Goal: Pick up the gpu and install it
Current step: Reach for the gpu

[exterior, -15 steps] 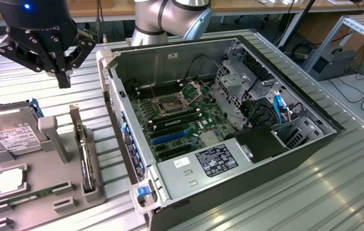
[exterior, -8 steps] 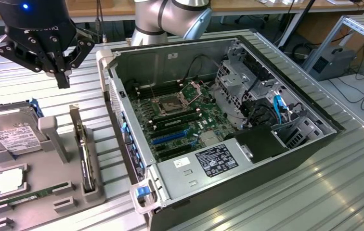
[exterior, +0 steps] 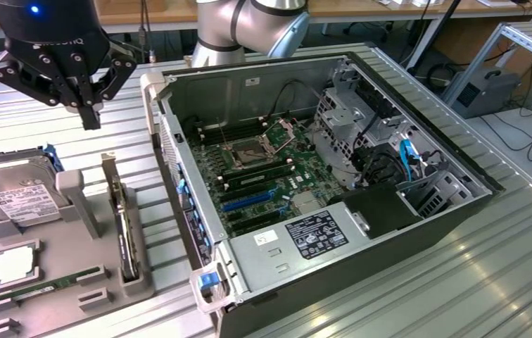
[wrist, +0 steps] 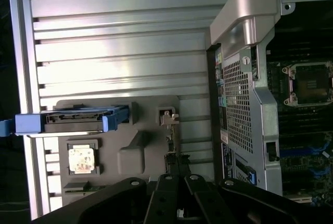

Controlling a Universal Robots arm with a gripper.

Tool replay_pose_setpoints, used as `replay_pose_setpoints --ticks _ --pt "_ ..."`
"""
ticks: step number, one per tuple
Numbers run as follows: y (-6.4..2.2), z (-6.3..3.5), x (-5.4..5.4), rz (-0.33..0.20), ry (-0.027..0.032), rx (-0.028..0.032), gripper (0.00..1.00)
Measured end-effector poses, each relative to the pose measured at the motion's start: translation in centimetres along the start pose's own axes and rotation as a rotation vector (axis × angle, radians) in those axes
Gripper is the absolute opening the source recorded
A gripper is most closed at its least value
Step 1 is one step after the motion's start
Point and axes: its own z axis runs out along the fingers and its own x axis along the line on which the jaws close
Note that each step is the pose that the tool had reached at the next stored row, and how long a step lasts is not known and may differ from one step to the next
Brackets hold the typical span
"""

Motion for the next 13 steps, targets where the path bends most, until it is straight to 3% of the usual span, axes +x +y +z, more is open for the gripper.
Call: replay_pose_setpoints --ticks 13 --pt "-0.02 -0.01 0.27 0.0 0.0 0.0 0.11"
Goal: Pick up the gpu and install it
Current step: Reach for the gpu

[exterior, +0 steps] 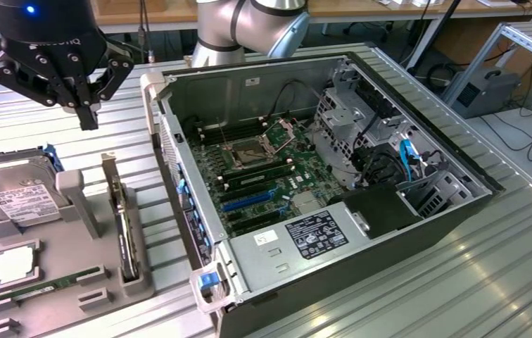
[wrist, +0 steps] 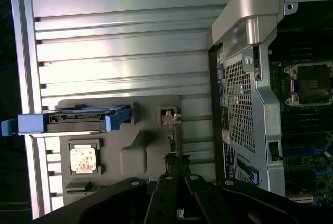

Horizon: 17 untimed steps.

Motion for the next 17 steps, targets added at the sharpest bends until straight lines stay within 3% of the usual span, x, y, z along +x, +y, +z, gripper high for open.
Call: replay_pose_setpoints --ticks 17 --pt "-0.04 -0.02 0.59 0.0 0.0 0.0 0.11"
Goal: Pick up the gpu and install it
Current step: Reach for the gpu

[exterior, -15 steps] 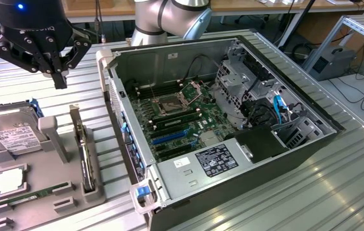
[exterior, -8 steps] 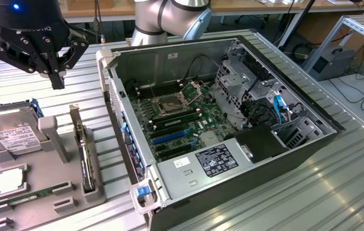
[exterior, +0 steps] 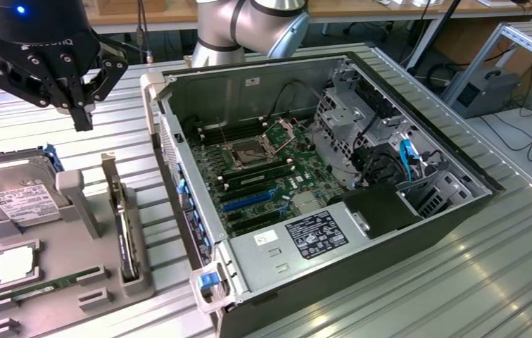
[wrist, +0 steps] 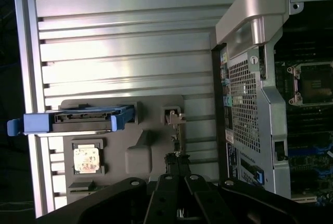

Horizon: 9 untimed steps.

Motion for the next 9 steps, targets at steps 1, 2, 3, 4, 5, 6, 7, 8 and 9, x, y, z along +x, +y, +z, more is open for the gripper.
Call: replay_pose_setpoints --ticks 1,2,3,4,5,6,7,8,9 --pt "0.0 0.0 0.02 0.0 0.0 0.0 0.11" --pt "-0.01 0.0 0.05 0.0 0.0 0.0 0.11" --pt "-0.01 0.0 0.07 0.0 0.0001 0.0 0.11" --pt "-0.01 -0.01 0.09 0.0 0.0001 0.0001 0.11" --pt "-0.01 -0.01 0.12 0.0 0.0001 0.0 0.11" --pt "-0.01 0.0 0.15 0.0 0.0 0.0 0.11" --pt "-0.01 -0.01 0.18 0.0 0.0 0.0 0.11" --pt "-0.02 -0.01 0.2 0.0 0.0 0.0 0.11" --pt "-0.02 -0.01 0.21 0.0 0.0001 0.0 0.11"
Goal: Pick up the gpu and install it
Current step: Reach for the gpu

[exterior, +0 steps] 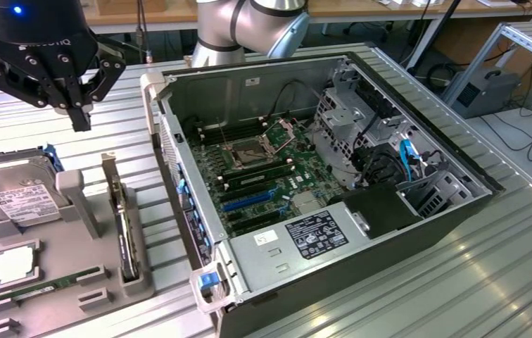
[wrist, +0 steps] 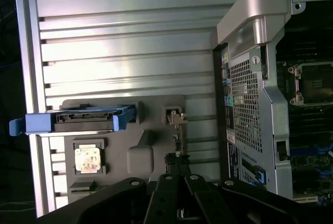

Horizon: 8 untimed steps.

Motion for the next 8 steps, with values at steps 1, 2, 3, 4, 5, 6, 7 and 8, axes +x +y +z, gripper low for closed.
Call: replay_pose_setpoints --ticks 1,2,3,4,5,6,7,8 --pt "0.0 0.0 0.02 0.0 0.0 0.0 0.11" --pt "0.0 0.0 0.02 0.0 -0.0001 0.0 0.11" --pt "0.0 0.0 0.03 0.0 -0.0001 0.0 0.11" --pt "0.0 0.0 0.03 0.0 0.0 0.0 0.11" --pt "0.0 0.0 0.03 0.0 0.0 0.0 0.11" --pt "0.0 0.0 0.03 0.0 0.0 0.0 0.11" --pt "0.0 0.0 0.03 0.0 0.0 0.0 0.11" --pt "0.0 0.0 0.03 0.0 0.0 0.0 0.11"
